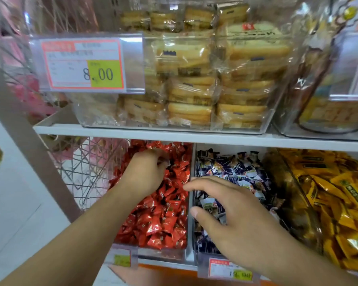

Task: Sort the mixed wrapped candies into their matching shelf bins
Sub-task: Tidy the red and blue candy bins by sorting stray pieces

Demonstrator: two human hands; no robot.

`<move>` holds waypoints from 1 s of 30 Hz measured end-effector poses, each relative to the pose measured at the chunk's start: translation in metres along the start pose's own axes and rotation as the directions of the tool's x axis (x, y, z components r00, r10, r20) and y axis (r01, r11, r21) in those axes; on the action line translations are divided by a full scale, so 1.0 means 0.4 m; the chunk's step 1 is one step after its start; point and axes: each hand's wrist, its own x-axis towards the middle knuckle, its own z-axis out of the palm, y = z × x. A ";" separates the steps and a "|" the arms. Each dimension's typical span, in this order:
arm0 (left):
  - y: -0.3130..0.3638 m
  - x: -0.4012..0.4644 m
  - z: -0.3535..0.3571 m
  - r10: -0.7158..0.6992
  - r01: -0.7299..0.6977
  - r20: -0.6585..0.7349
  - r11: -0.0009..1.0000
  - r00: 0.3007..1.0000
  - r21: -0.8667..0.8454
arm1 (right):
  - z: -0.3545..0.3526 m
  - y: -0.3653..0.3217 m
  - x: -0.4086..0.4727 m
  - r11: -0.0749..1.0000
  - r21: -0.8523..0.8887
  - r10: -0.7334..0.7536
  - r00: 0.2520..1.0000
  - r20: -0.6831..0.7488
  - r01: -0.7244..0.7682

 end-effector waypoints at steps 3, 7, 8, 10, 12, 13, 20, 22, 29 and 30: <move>0.001 -0.003 -0.005 0.006 -0.008 0.059 0.999 0.998 0.040 | -0.003 0.003 -0.004 1.000 0.002 -0.014 1.000 0.012 0.013; -0.006 -0.002 -0.009 -0.035 0.035 0.162 0.999 0.986 0.005 | -0.005 0.002 -0.012 1.000 0.001 -0.019 0.999 0.027 0.019; -0.008 -0.003 -0.009 -0.039 0.040 0.165 0.999 0.986 -0.003 | -0.005 0.002 -0.013 1.000 0.001 -0.021 0.999 0.030 0.021; -0.008 -0.007 -0.007 -0.035 0.039 0.159 0.999 0.987 -0.019 | -0.005 0.001 -0.017 1.000 0.005 -0.028 0.999 0.033 0.027; -0.004 -0.013 -0.008 -0.021 0.025 0.116 0.999 0.993 -0.038 | -0.005 0.001 -0.018 0.999 0.013 -0.038 0.999 0.023 0.038; 0.000 -0.017 -0.013 -0.025 0.030 0.079 0.998 0.997 -0.059 | -0.004 0.001 -0.018 0.999 0.019 -0.037 0.999 0.017 0.036; 0.084 -0.076 -0.095 -0.118 0.062 -0.094 0.886 0.989 -0.460 | -0.006 0.001 -0.012 0.994 0.110 0.034 0.997 -0.068 -0.027; 0.130 -0.111 -0.120 -0.133 0.079 -0.049 0.803 0.990 -0.591 | -0.015 0.001 -0.014 0.987 0.156 0.068 0.990 -0.124 -0.048; 0.272 -0.200 -0.113 -0.080 0.190 0.176 0.568 0.981 -0.801 | -0.050 0.008 -0.041 0.981 0.196 0.065 0.916 -0.395 0.015; 0.278 -0.209 -0.107 -0.073 0.220 0.213 0.514 0.974 -0.829 | -0.055 0.008 -0.047 0.990 0.136 0.035 0.902 -0.430 0.027</move>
